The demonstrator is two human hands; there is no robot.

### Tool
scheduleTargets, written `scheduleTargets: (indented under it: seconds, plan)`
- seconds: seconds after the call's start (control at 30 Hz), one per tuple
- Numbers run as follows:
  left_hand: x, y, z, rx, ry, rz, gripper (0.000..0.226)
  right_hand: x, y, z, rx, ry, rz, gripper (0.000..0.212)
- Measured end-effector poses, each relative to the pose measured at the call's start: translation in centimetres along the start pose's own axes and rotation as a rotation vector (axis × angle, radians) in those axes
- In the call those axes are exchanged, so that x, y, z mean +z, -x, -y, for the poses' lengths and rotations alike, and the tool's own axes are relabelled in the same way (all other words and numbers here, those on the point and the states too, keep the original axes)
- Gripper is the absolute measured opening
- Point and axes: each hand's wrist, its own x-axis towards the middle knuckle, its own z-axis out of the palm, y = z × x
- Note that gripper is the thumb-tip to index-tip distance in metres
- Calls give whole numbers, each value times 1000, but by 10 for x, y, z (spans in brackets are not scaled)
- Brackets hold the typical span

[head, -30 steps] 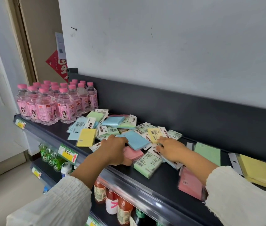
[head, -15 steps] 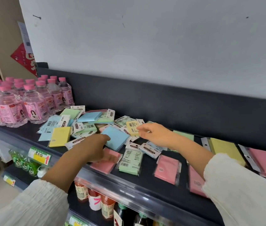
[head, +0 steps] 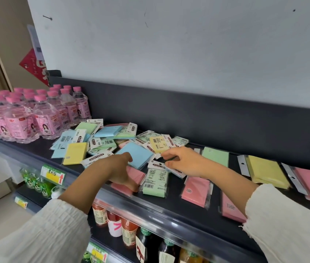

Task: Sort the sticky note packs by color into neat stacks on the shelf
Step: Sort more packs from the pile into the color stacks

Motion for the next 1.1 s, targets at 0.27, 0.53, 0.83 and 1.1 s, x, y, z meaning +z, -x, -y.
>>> scheduleTargets:
  seconds: [0.27,0.53,0.83,1.1]
  plan:
    - [-22,27,-30,226,426,-473,37,-27,26,-6,27,-392,-76,33]
    - [26,5,-111,471,600,-321,36,-36,49,-36,142,-387,-221,28]
    - [24,-8,-69,281,382,-508,29,-1,55,-61,275,188,-364,26]
    - [20,-10,16,30,223,-597,40,-19,37,-21,98,107,-348,24]
